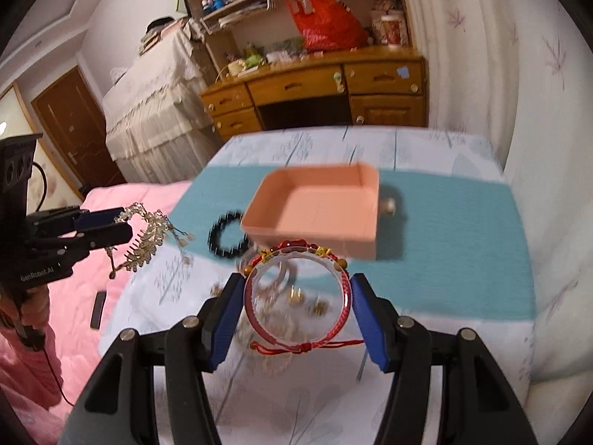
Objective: Organize jewelry
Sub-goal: 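Carry the comb and bracelet into the pink box and open both tools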
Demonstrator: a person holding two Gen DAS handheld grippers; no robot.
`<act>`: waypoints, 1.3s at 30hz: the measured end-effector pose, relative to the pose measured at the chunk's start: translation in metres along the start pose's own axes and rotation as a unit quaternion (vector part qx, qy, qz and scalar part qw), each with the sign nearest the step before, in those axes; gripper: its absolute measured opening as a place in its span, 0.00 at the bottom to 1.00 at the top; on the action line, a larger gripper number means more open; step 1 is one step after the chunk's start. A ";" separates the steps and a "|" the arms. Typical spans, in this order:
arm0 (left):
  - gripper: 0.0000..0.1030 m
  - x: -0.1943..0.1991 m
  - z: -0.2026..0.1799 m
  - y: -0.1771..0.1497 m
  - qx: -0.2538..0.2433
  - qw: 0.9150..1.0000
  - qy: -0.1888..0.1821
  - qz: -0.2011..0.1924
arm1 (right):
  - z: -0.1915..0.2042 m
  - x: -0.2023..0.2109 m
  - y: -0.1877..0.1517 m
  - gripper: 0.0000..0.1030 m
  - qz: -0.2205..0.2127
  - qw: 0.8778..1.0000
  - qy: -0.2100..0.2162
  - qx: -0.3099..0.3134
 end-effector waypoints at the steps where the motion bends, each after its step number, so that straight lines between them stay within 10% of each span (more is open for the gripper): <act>1: 0.29 -0.002 0.003 0.006 0.003 1.000 0.003 -0.007 | 0.001 0.001 0.008 0.57 -0.006 1.000 0.000 -0.002; 9: 0.29 -0.046 0.037 0.051 0.056 0.997 0.025 -0.037 | 0.007 -0.015 0.073 0.57 -0.034 0.999 0.010 -0.031; 25: 0.22 -0.157 0.047 0.070 0.138 0.987 -0.081 -0.016 | -0.010 -0.097 0.108 0.58 -0.023 0.997 -0.016 -0.069; 31: 0.55 -0.165 0.068 0.056 0.146 0.989 -0.016 0.017 | -0.022 -0.121 0.100 0.66 0.017 0.996 -0.046 -0.078; 39: 0.72 -0.150 0.100 0.043 0.165 0.986 0.031 0.024 | -0.030 -0.106 0.107 0.67 -0.014 0.994 -0.059 -0.091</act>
Point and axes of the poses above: each gripper's, at about its wrist camera, not at the fingertips, and x roughly against the way its jaws point, z to its left, y to its top, the point moved 9 cm from there along -x, roughly the way its jaws point, and after that the axes turned 15 degrees about -x, right-handed, at the moved point
